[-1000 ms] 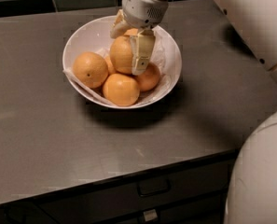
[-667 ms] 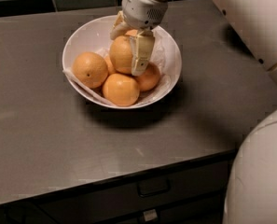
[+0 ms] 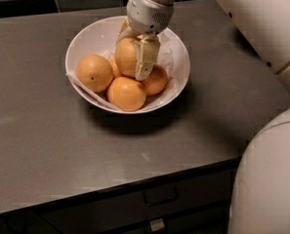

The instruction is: Pick orange from white bowl

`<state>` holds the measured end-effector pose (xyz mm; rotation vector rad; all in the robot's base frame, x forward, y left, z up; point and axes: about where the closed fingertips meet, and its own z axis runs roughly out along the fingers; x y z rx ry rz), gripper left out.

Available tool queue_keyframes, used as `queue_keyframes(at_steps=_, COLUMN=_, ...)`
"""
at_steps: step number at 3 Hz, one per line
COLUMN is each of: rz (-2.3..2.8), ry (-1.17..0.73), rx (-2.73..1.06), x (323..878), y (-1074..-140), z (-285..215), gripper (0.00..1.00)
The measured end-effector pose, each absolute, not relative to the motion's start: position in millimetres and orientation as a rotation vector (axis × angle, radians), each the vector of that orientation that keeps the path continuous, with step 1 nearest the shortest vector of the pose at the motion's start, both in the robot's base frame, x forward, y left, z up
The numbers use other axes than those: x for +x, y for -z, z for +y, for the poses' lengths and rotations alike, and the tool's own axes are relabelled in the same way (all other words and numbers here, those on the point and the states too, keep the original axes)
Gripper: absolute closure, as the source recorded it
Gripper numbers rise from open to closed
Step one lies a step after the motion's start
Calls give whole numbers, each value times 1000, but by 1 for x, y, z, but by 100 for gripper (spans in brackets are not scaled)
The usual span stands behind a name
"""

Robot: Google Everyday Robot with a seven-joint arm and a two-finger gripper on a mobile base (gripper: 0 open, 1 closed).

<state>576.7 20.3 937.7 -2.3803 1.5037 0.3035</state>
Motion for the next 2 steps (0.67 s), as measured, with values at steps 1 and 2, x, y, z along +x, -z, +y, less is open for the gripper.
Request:
queue_keyframes(at_steps=1, rz=1508, ry=-312, rx=-2384, x=577, y=-935, z=21, gripper=29)
queue_keyframes(at_steps=2, rz=1508, ry=-312, rx=-2384, x=577, y=-935, z=21, gripper=48)
